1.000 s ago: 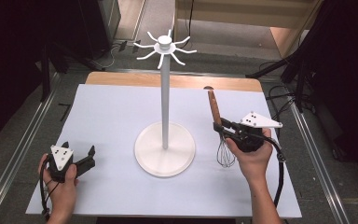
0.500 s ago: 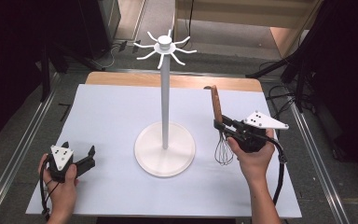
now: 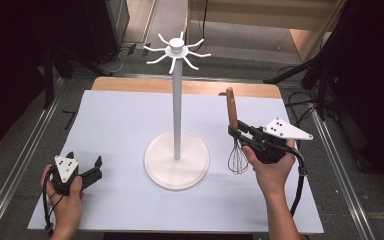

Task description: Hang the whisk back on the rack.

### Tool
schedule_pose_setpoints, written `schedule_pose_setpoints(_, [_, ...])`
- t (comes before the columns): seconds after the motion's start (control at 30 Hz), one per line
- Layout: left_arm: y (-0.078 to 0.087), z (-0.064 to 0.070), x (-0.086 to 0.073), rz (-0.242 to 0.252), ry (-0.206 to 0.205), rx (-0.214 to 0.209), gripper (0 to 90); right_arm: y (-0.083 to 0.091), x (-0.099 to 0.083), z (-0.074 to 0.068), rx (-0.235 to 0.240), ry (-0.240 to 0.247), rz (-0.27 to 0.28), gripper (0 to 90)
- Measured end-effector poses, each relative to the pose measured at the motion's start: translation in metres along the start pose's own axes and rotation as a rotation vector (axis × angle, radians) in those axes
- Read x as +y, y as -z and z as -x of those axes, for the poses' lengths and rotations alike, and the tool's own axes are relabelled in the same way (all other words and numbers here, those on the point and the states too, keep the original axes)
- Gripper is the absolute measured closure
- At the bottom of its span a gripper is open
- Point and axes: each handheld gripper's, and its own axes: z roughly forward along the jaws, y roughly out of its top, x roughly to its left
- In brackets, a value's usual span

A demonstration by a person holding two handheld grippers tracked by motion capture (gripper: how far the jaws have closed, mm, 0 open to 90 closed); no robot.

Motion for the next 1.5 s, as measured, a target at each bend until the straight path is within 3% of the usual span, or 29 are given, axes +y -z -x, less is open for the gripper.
schedule_pose_setpoints(0.83, [0.000,0.000,0.000,-0.003,0.002,-0.001,14.1,0.009,0.029,-0.026,0.023,0.041,0.127,70.8])
schedule_pose_setpoints(1.5, [0.000,0.000,0.000,-0.002,0.001,-0.003,14.1,0.015,0.052,-0.056,0.065,0.071,0.217,70.8])
